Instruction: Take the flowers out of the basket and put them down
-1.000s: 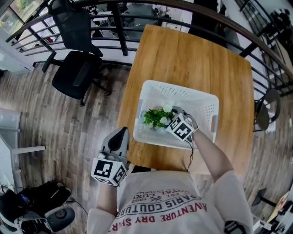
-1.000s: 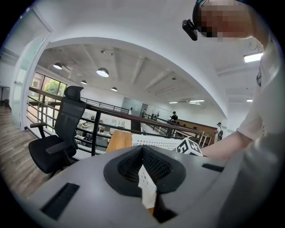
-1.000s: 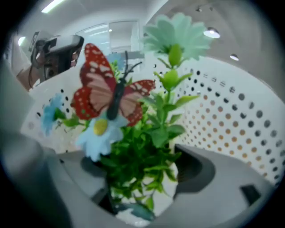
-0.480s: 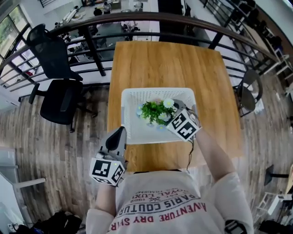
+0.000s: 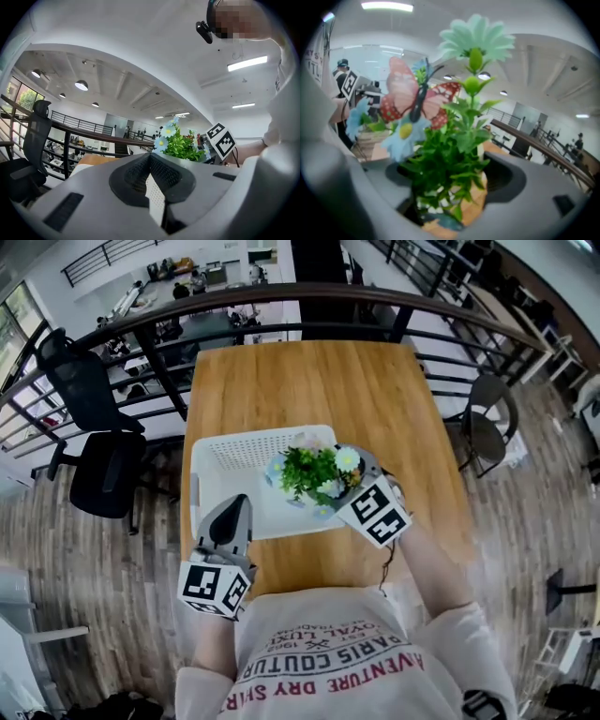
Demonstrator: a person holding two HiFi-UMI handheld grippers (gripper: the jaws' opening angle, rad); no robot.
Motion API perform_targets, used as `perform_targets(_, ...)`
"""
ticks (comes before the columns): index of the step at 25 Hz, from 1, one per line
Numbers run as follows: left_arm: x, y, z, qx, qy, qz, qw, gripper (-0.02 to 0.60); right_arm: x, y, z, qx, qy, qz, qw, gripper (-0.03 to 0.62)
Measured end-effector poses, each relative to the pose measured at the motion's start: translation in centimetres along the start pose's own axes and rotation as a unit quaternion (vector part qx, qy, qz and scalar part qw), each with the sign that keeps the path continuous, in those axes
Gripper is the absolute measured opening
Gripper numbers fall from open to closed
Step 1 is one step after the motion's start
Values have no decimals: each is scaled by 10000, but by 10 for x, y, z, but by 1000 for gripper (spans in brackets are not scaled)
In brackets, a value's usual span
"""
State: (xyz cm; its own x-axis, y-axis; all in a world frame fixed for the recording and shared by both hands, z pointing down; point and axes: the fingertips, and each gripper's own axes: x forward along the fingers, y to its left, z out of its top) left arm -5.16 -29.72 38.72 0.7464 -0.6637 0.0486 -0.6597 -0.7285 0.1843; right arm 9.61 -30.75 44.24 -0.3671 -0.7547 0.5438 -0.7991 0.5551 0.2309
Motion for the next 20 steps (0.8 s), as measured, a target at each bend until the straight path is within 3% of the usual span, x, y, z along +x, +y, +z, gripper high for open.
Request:
perform_targets(6,53,-92,-11,-18,-44,-133,9999,21,-59,-57,-49,122,-65,-46,9999,440)
perform_targets(12,87,-186,-38,207,176,-444,9986,21,-98,-92,-126,373,7,-88,9993,439)
perform_targets(20,111,-234,-89,-45,590,-294,9978,21,-93,-100,-238,872,384,62,9954,437)
